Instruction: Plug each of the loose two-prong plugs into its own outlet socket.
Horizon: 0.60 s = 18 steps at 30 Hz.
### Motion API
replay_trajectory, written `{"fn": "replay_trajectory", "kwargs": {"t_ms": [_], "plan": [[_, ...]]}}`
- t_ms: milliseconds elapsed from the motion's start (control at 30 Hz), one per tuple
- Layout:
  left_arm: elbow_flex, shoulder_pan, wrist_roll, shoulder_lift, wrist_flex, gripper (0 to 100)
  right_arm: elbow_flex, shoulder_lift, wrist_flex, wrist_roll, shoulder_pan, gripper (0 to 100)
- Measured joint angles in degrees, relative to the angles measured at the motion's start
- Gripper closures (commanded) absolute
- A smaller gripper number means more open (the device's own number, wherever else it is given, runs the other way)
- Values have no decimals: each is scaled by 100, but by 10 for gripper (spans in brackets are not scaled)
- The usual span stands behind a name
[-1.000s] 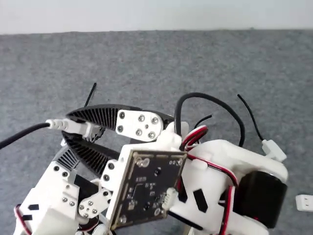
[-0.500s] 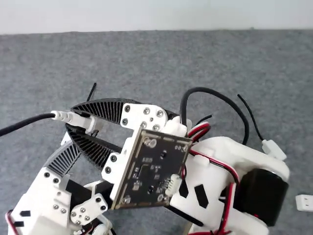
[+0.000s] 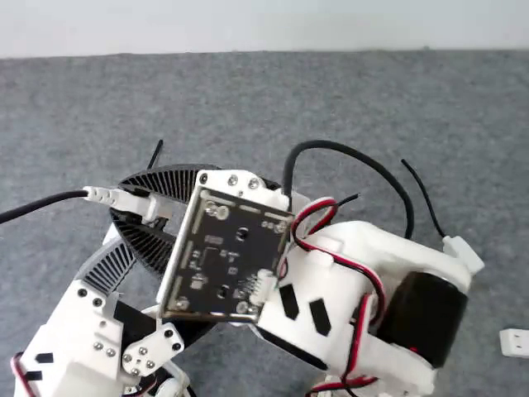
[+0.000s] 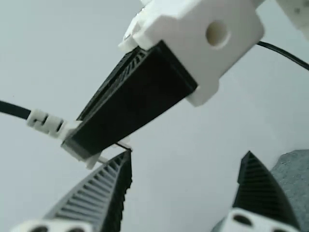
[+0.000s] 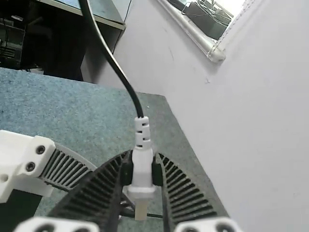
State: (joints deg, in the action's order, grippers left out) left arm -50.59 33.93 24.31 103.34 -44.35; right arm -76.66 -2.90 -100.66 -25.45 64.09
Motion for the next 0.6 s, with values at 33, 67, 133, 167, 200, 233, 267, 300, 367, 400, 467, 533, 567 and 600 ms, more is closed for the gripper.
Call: {"fn": "replay_trajectory", "kwargs": {"t_ms": [33,67,133,167,200,233,267,300,367,400,467,533,567,600], "plan": [[0,0,70,0,-26,654,9,-26,0,0,0,991],[0,0,123,0,-35,654,9,-35,0,0,0,991],[0,0,149,0,-35,654,9,-53,0,0,0,991],[0,0,167,0,-35,654,9,-53,0,0,0,991],[0,9,176,0,-35,654,9,-53,0,0,0,991],[0,-9,176,0,-35,654,9,-53,0,0,0,991],[0,-70,176,0,-35,654,9,-53,0,0,0,991],[0,-141,176,0,-35,654,9,-53,0,0,0,991],[0,-237,176,0,-35,654,18,-88,0,0,0,991],[0,-281,176,0,-18,654,18,-114,0,0,0,991],[0,-396,176,0,-18,654,18,-202,0,0,0,991],[0,-466,176,0,-9,654,62,-264,0,0,0,991],[-26,-484,176,0,-9,654,158,-308,0,0,0,991],[-79,-492,176,0,-9,654,255,-352,0,0,0,991]]}}
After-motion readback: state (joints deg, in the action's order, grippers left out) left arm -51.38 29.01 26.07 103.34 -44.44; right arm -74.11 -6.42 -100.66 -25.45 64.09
